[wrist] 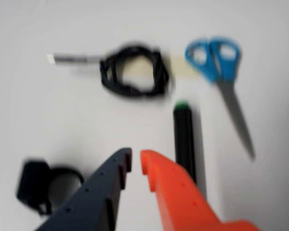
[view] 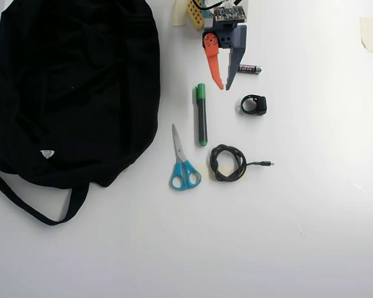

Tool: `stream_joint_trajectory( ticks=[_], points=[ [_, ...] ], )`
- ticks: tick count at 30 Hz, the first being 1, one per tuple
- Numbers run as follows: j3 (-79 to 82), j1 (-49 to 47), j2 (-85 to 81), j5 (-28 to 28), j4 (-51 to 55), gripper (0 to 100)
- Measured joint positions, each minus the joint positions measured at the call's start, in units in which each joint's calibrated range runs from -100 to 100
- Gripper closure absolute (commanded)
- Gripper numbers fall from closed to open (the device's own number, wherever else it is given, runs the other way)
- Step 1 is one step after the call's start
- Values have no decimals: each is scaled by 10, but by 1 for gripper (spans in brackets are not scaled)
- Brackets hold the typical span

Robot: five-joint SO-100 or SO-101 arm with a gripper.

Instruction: Put the green marker into the black bag

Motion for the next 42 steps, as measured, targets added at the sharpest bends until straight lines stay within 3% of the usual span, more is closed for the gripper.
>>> stream_joint_trajectory(
  ticks=[11, 24, 31, 42],
  points=[
    [-185, 0, 193, 0, -94, 98],
    [-519, 0, 468, 0, -105, 98],
    [-677, 0, 620, 0, -164, 98],
    [-705, 1, 686, 0, -234, 98]
  ],
)
